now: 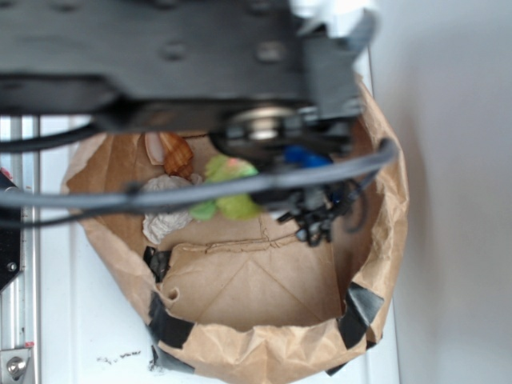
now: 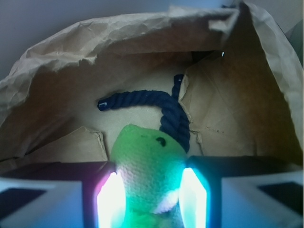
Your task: Grab the green animal.
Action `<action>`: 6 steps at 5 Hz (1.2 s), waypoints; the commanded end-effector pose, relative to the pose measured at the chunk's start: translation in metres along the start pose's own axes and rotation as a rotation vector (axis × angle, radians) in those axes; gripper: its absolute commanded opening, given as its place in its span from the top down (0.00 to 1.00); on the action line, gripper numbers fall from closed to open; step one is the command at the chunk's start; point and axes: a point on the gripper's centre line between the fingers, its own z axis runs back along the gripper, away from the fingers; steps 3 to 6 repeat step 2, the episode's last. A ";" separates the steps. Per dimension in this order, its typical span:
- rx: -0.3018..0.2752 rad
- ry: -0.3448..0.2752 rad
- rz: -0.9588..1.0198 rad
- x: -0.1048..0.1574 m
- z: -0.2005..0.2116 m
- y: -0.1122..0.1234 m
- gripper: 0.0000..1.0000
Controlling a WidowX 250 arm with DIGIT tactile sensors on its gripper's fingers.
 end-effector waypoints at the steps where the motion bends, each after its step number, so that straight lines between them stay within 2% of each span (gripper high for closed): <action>1: 0.171 -0.128 0.045 0.014 0.028 -0.004 1.00; 2: 0.172 -0.184 0.009 0.009 0.026 -0.010 1.00; 6: 0.172 -0.184 0.009 0.009 0.026 -0.010 1.00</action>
